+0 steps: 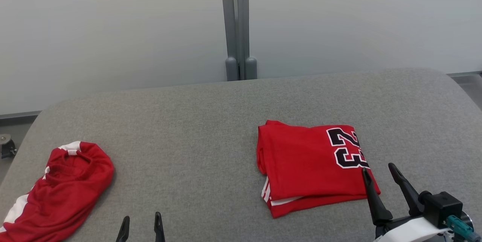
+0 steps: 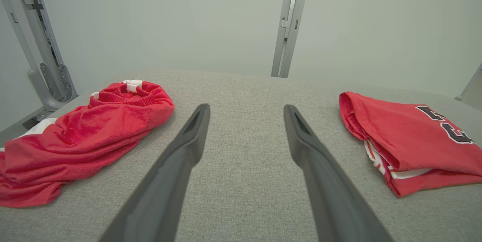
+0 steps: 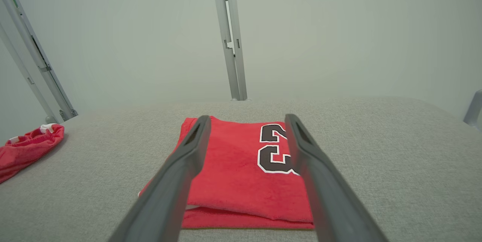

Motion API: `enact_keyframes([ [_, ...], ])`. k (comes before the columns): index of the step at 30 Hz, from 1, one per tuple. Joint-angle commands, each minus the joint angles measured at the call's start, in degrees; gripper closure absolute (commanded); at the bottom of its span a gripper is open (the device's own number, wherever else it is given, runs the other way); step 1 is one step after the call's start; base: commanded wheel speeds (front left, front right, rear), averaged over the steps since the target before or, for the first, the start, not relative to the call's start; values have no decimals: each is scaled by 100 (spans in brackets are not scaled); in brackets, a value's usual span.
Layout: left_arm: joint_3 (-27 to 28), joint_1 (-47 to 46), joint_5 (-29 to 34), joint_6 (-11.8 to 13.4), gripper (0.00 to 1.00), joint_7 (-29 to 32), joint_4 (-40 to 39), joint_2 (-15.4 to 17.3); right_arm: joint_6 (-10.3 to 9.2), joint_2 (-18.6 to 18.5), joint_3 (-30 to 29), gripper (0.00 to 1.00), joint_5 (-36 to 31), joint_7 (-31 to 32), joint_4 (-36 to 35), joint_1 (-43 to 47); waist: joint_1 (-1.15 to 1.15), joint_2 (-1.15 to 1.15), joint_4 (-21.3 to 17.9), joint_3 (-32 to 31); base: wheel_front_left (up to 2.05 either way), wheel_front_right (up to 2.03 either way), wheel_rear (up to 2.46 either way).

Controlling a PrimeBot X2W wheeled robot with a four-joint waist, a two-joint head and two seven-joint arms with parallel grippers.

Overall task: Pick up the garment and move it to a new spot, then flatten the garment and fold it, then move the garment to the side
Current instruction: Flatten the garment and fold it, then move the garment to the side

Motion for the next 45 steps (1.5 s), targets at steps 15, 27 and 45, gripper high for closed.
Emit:
enact_keyframes([
  [15, 23, -120, 258, -53, 0, -19, 1, 11, -9, 109, -45, 0, -82, -16, 32, 136, 0, 0, 0, -12, 0, 0, 0],
  [27, 13, -130, 490, -33, 0, -19, -3, 11, -9, 140, -37, 0, -113, -17, 81, 164, 0, 0, -11, -29, 0, 0, 0],
  [45, -107, -235, 645, -70, 0, -19, -7, 11, -9, -12, 109, 0, 160, -17, 392, -171, 0, 0, -16, 256, 0, 0, 0],
])
